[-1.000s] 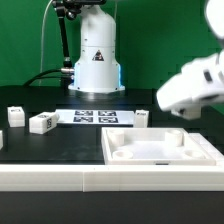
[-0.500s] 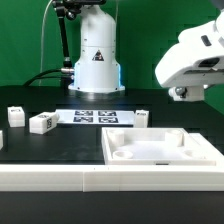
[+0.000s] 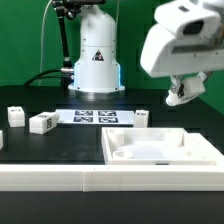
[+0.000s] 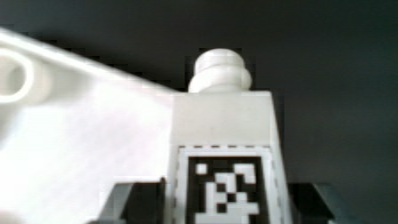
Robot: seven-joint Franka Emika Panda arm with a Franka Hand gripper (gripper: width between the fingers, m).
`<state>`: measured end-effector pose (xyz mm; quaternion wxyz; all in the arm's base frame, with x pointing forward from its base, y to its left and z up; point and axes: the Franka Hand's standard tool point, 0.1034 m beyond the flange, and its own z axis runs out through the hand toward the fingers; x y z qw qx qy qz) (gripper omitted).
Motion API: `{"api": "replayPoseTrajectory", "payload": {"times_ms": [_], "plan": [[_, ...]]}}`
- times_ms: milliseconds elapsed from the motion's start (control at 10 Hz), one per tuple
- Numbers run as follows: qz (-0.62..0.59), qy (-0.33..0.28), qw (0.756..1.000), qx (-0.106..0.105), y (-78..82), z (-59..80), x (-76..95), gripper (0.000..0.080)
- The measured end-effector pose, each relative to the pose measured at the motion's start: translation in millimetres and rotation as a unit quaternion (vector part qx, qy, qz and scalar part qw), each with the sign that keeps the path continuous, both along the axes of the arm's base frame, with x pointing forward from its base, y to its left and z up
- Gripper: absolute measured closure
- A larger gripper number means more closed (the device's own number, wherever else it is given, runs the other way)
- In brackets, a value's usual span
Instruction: Assemble one leg
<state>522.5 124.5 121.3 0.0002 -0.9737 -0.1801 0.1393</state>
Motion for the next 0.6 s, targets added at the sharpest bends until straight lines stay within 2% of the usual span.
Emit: {"api": "replayPoseTrajectory", "payload": {"times_ms": [100, 300, 500, 600], "plan": [[-0.001, -0.048, 0.999, 0.012, 1.9, -2.9, 5.4, 0.0508], [-0.002, -0.105, 0.994, 0.027, 0.6, -4.9, 5.0, 0.0508], [-0.009, -0.178, 0.983, 0.047, -2.7, -10.5, 14.9, 0.0508], [-0.02, -0.198, 0.979, 0.053, -6.6, -6.2, 25.3, 0.0508]]}}
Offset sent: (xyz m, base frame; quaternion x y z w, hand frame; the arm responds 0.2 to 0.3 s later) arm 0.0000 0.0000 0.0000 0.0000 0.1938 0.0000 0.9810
